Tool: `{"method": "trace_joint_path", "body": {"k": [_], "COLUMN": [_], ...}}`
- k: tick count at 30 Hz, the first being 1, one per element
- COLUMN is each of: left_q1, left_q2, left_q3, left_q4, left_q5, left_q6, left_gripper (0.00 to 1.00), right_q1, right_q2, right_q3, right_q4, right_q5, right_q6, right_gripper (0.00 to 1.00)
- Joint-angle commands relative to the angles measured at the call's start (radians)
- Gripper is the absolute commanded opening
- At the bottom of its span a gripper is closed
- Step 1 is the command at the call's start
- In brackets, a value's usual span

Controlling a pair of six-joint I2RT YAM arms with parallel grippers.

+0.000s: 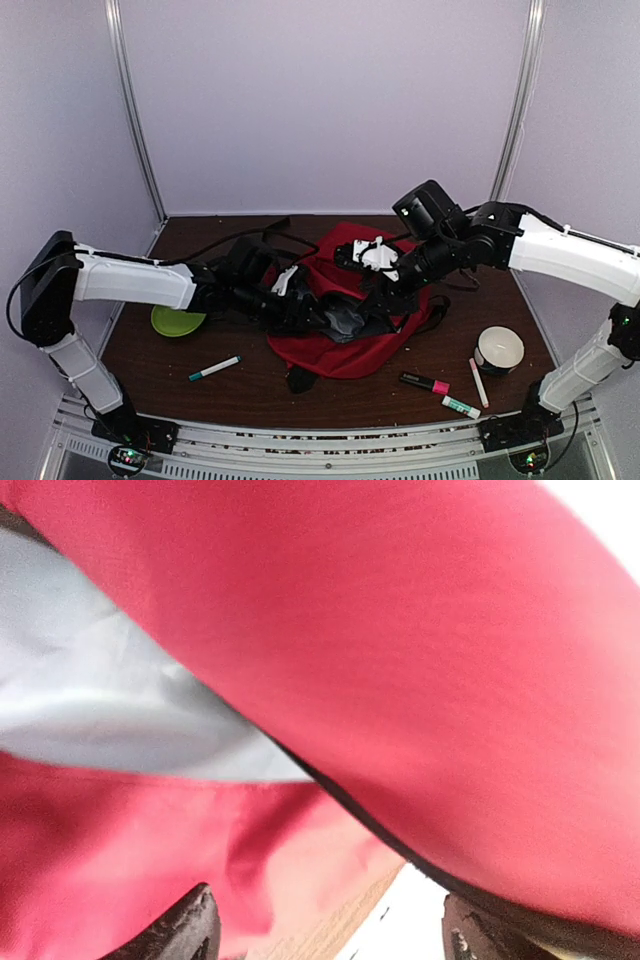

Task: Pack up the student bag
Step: Place the pencil case in the largest pocket of the bag, then hold the largest pocket of the student bag.

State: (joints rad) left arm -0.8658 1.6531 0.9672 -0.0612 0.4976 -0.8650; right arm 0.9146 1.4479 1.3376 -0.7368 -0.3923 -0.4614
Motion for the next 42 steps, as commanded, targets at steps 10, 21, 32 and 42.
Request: {"method": "trace_joint_path", "body": {"k": [10, 21, 32, 42], "left_q1": [0.004, -0.046, -0.219, -0.253], "left_q2": [-0.294, -0.505, -0.392, -0.370], "left_q3": [-0.142, -0.050, 0.057, 0.041], "left_q4": [-0.241, -0.194, -0.212, -0.219], "left_q5": [-0.275, -0.259, -0.446, -0.585], "left_q6": [0.117, 0.330, 0.644, 0.860], "left_gripper": [0.77, 0.70, 0.77, 0.80], "right_q1": [-0.195, -0.297, -0.321, -0.342], "right_q2": [-0.189, -0.048, 0.052, 0.113], "right_q3": [-0.216, -0.228, -0.186, -0.143], "right_q4": [-0.153, -0.134, -0.168, -0.240], "right_q5": [-0.039, -0.067, -0.159, -0.274], "right_q6": [-0.173, -0.234, -0.258, -0.302], "right_gripper": [0.50, 0.40, 0.45, 0.38]}}
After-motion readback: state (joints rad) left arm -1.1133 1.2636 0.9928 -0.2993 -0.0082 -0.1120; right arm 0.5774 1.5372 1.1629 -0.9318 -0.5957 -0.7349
